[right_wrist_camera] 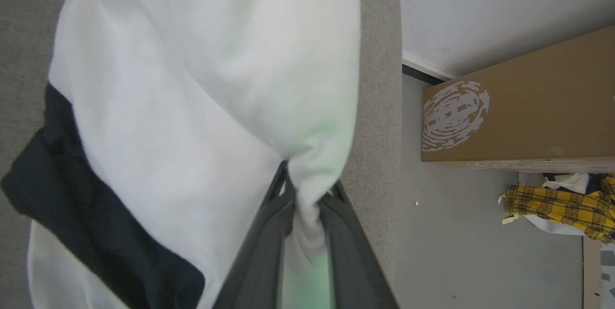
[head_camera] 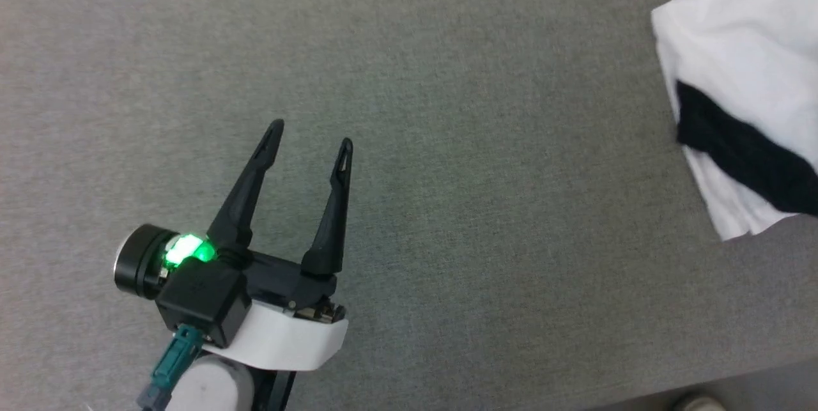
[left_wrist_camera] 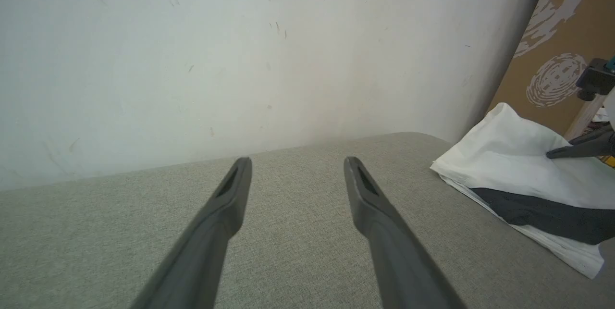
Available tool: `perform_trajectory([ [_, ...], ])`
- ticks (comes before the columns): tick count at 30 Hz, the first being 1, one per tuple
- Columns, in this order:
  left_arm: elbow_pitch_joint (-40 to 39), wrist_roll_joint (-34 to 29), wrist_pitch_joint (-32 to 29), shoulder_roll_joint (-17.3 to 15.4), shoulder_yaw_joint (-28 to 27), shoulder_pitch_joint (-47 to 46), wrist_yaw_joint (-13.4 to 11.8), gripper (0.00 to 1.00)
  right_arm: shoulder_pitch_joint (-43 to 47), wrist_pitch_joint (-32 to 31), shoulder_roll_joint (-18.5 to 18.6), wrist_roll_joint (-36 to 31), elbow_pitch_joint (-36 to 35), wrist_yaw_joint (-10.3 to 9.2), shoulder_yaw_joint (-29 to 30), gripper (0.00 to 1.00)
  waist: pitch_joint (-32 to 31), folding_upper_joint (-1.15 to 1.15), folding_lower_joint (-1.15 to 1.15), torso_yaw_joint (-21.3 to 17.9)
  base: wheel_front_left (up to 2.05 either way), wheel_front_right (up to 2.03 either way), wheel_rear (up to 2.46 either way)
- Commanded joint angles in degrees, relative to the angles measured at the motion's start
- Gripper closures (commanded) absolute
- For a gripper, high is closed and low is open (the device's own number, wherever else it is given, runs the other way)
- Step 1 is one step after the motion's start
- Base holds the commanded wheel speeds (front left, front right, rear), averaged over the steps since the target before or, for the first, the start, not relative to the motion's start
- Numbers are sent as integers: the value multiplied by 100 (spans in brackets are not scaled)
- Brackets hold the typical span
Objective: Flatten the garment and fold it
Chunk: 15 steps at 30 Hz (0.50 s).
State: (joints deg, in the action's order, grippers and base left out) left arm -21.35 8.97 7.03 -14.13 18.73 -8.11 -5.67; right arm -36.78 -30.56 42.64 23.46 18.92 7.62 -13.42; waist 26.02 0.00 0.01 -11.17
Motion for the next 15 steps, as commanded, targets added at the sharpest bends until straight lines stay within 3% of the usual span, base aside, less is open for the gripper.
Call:
perform_trajectory([
  [1, -31, -60, -8, -16, 14, -110, -6, 0, -136, 74, 77, -77, 75, -13, 8, 100, 404, 0, -1, -271, 0, 0, 0],
  [15, -266, -411, -96, -133, 55, -522, -78, 0, -731, 711, 249, -531, 1261, -13, 400, 100, 1005, 0, -1, -181, 0, 0, 0],
])
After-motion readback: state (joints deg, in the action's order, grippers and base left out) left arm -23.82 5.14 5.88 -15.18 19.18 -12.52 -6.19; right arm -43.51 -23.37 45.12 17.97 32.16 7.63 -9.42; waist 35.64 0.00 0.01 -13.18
